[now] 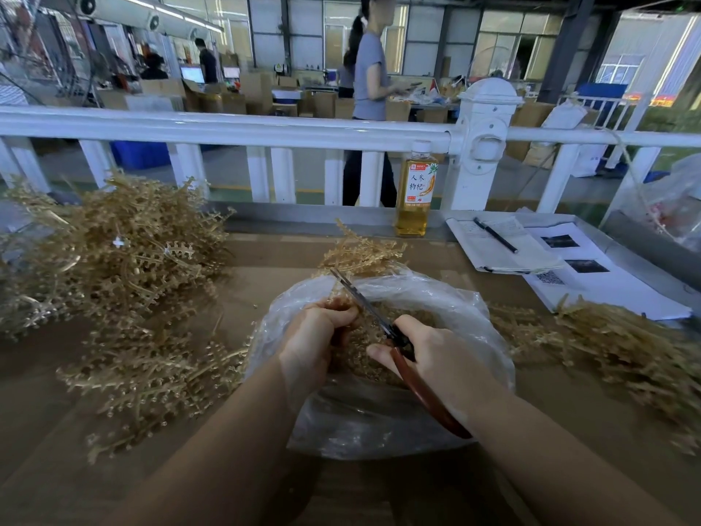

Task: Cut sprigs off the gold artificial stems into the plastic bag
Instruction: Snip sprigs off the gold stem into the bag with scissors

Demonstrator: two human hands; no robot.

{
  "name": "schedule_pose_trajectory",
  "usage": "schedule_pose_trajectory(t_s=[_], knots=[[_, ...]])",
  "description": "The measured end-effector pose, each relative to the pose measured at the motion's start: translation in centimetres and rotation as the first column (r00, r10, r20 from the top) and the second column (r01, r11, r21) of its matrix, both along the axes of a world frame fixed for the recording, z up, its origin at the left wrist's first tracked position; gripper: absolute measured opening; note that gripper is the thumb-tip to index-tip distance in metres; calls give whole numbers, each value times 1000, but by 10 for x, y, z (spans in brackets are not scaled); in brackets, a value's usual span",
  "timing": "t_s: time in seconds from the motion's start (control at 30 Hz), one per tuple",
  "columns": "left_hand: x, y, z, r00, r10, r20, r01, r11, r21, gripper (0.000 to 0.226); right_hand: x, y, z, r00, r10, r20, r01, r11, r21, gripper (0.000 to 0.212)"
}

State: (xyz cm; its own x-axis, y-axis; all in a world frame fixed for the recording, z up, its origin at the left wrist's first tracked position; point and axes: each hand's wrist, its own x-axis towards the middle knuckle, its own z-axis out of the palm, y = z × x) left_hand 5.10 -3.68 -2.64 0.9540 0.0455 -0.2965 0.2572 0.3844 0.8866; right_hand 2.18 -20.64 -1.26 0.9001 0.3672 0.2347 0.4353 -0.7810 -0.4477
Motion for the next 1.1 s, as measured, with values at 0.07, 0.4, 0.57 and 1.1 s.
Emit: schedule_pose_trajectory(t_s=[0.07,0.4,0.57,1.1], knots=[[1,-1,1,1000,-8,-15,8,1000,18,13,0,0,1,1000,-7,14,7,1000,-14,40],[3,-3,1,999,27,-40,-22,992,126,18,-2,-3,-3,1000,-22,-5,22,1000,-3,39],[4,-3,0,999,16,-49,-8,986,165,15,0,-2,-4,999,-23,-36,24,1000,6,36],[6,-6,3,996,26,-89,-1,962,271,20,2,0,1,995,-40,-92,40,999,-5,40]])
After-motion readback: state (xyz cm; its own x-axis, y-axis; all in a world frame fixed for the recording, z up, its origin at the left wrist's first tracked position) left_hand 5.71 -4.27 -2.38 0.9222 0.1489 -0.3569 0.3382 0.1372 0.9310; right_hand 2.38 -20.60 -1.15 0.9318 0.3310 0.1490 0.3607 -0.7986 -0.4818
